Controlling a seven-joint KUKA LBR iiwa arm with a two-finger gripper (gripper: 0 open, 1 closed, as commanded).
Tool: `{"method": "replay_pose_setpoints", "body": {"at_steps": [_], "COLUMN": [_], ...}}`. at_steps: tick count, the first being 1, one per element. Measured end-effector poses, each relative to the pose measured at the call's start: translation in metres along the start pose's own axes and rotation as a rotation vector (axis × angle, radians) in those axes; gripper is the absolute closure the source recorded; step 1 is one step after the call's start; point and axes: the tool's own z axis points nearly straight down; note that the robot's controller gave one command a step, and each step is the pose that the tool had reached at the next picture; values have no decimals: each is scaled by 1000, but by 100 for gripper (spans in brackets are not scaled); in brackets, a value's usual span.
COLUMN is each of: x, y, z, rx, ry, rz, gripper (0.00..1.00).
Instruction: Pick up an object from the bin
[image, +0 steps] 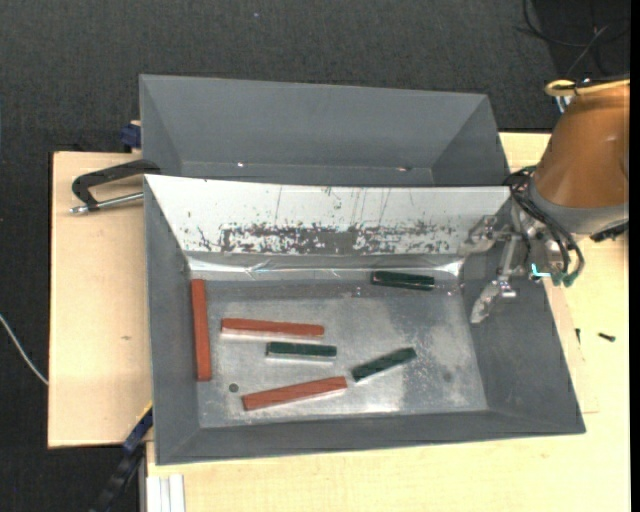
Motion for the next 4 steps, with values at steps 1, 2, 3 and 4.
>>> {"method": "replay_pose_setpoints", "body": {"at_steps": [1,2,3,4], "x": [-2,18,20,22], "y": [0,51,80,80], "z": [-5,56,90,90], "rx": [2,2,5,5], "ry": [-8,-13,-6,-9], "rz": [-2,14,6,11], "gripper": [0,0,0,0]}}
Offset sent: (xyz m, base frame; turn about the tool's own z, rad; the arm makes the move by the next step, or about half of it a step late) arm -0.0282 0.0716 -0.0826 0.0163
